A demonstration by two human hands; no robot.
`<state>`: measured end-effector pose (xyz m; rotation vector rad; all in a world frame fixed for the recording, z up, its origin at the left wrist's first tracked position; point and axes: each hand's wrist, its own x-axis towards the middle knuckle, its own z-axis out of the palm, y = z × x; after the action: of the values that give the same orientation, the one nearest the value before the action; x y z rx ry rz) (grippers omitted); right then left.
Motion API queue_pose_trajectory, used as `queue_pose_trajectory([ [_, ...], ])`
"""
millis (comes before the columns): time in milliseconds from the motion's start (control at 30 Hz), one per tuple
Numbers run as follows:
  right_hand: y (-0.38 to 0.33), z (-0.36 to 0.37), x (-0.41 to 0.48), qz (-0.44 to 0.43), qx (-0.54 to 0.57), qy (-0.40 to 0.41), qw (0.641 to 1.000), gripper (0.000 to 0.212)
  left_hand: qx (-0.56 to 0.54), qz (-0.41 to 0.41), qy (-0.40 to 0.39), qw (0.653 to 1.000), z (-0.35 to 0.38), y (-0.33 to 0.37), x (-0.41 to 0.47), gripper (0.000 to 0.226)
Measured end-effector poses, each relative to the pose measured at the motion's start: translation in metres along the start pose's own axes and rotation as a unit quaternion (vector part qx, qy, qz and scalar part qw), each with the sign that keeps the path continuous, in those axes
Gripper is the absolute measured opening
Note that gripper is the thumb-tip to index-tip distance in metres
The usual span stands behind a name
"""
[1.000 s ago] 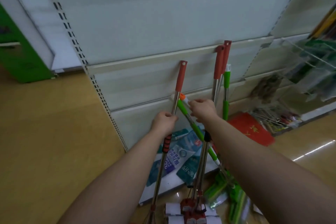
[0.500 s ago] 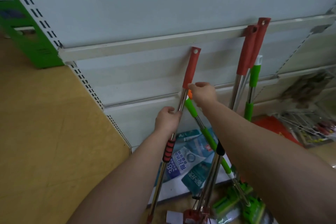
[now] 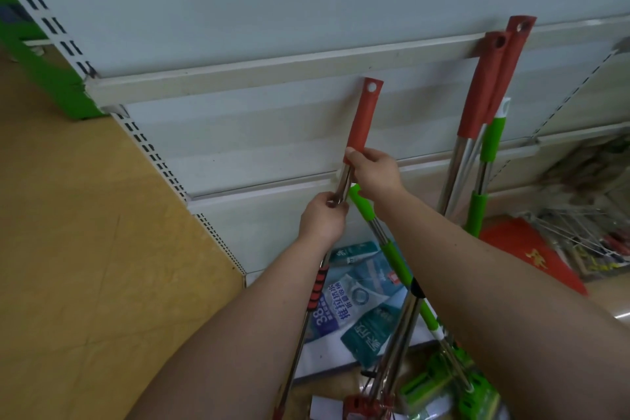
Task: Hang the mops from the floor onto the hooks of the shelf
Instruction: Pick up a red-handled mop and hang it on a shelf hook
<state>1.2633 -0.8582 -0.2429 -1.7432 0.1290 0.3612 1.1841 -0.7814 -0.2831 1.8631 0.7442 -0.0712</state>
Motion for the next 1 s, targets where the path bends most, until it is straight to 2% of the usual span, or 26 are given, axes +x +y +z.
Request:
queue_pose_trajectory([
  [400, -0.017, 0.006, -0.072, -0.037, -0.021, -0.032, 0.999, 0.043, 0.027, 0.014, -0.03, 0.999, -0.046, -0.009, -0.056, 0.035],
  [633, -0.034, 0.015, -0.143, -0.086, -0.041, -0.032, 0.995, 0.03, 0.042, 0.034, -0.057, 0.997, -0.09, -0.018, -0.115, 0.036],
  [1000, -0.048, 0.04, -0.248, -0.111, -0.056, -0.016, 0.992, 0.036, 0.041, 0.068, -0.098, 0.992, -0.151, -0.04, -0.181, 0.032],
])
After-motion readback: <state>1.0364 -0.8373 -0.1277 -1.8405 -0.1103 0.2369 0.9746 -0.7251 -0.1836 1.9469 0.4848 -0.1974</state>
